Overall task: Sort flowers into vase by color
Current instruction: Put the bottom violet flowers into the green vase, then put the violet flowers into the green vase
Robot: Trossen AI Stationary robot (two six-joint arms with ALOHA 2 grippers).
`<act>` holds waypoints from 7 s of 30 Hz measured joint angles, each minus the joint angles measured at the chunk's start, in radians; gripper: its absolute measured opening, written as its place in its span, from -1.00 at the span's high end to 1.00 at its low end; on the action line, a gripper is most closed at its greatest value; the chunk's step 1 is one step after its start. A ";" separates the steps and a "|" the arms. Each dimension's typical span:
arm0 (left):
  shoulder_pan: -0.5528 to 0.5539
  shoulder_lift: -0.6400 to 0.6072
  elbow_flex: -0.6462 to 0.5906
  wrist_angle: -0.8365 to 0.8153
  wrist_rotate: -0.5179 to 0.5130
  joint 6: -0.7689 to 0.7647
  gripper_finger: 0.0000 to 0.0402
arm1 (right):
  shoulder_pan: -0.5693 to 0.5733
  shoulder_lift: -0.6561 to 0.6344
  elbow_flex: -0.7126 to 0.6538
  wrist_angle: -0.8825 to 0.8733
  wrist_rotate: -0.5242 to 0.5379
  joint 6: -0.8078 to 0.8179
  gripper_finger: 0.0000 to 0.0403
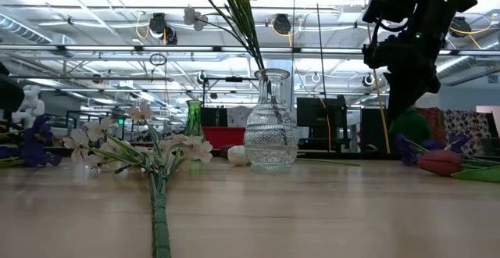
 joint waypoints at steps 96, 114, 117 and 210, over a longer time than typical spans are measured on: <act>1.530 -0.695 -0.269 1.050 0.190 2.220 1.00 | 0.000 0.000 0.000 0.316 0.063 0.579 0.98; 1.531 -0.697 -0.269 1.000 0.189 2.372 1.00 | 0.000 0.000 0.000 0.316 0.060 0.576 0.98; 1.531 -0.698 -0.270 0.971 0.189 2.387 1.00 | 0.000 0.000 0.000 0.316 0.060 0.575 0.98; 1.506 -0.983 -0.357 0.392 -0.187 2.411 0.24 | -0.079 0.177 0.000 -0.197 -0.202 0.877 0.58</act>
